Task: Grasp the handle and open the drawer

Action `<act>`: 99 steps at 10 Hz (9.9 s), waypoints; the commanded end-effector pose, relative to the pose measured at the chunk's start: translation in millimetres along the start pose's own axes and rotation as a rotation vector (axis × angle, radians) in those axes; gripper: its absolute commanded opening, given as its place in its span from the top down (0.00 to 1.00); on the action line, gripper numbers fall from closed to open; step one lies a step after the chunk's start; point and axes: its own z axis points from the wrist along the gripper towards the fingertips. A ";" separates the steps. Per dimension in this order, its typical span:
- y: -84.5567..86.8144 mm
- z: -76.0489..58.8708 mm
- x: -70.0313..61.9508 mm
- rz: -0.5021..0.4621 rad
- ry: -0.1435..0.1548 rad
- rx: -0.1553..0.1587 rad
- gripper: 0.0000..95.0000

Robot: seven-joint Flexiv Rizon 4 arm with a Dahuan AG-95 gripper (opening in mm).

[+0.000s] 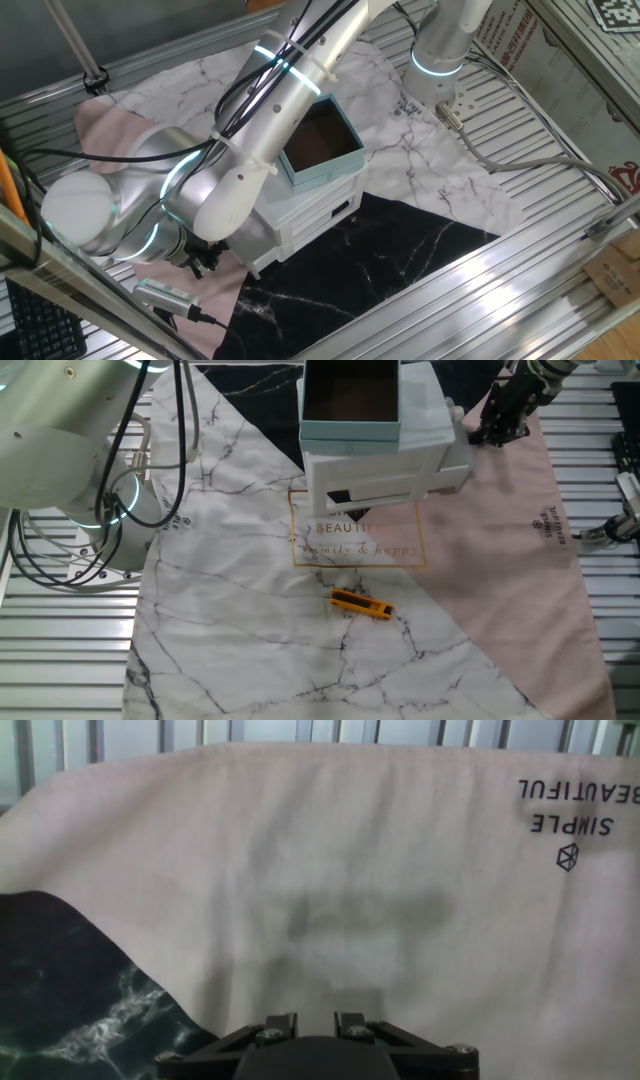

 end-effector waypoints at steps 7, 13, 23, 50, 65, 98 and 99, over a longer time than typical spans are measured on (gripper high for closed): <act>0.6 1.0 -0.2 -0.002 -0.001 0.007 1.00; 1.2 1.2 0.0 0.003 -0.002 0.009 1.00; 1.2 1.2 0.0 -0.033 -0.038 -0.008 1.00; 2.2 -2.2 1.5 -0.058 -0.128 -0.009 1.00; 5.5 -10.4 -11.5 -0.056 -0.119 -0.002 1.00; 12.0 -19.1 -41.1 -0.053 -0.104 0.014 1.00; 12.2 -20.1 -42.3 -0.052 -0.104 0.014 1.00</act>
